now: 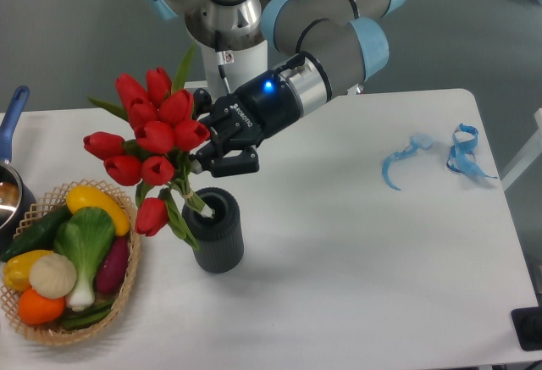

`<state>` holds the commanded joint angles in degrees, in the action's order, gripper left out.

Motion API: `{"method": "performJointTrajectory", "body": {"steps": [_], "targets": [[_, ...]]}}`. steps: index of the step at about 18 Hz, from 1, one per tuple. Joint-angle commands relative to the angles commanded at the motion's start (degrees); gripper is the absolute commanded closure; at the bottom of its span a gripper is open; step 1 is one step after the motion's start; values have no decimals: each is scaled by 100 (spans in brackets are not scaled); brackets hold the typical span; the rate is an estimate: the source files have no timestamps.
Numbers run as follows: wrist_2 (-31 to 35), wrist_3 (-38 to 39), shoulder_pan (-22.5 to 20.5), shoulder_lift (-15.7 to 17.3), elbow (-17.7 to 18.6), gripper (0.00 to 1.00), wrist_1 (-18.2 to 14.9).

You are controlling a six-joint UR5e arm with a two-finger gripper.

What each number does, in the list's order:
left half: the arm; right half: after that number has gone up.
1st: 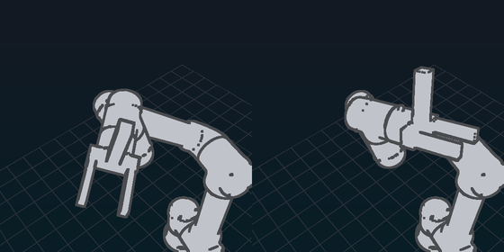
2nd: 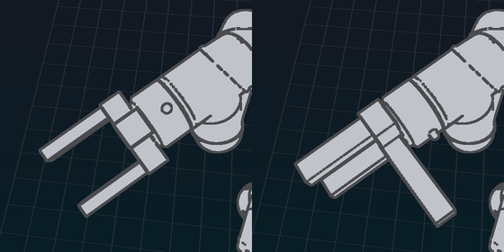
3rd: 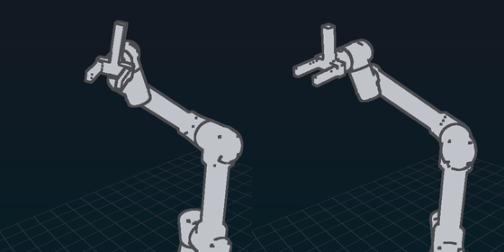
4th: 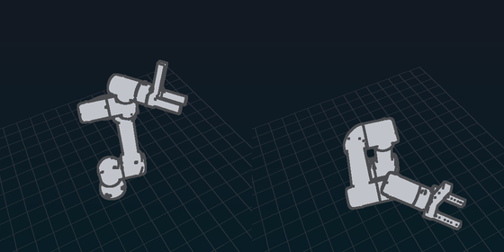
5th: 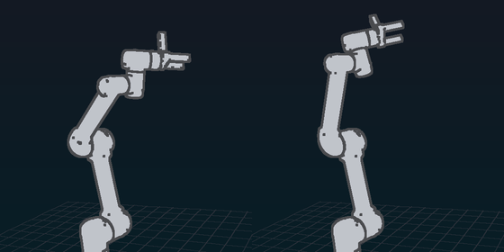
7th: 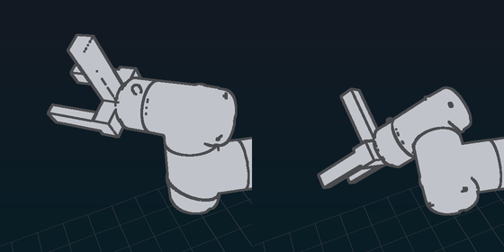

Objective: Insert the flowers into the vase
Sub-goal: 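Lower the tulip stems down into the vase opening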

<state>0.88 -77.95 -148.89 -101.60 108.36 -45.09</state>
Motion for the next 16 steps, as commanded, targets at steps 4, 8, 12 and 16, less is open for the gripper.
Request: {"method": "performJointTrajectory", "body": {"steps": [4, 8, 12, 16], "targets": [[9, -1, -53, -9, 150, 67, -9], [26, -9, -202, -44, 360, 67, -9], [70, -18, -255, -131, 537, 66, 0], [88, -255, -255, -334, 537, 67, 18]]}}
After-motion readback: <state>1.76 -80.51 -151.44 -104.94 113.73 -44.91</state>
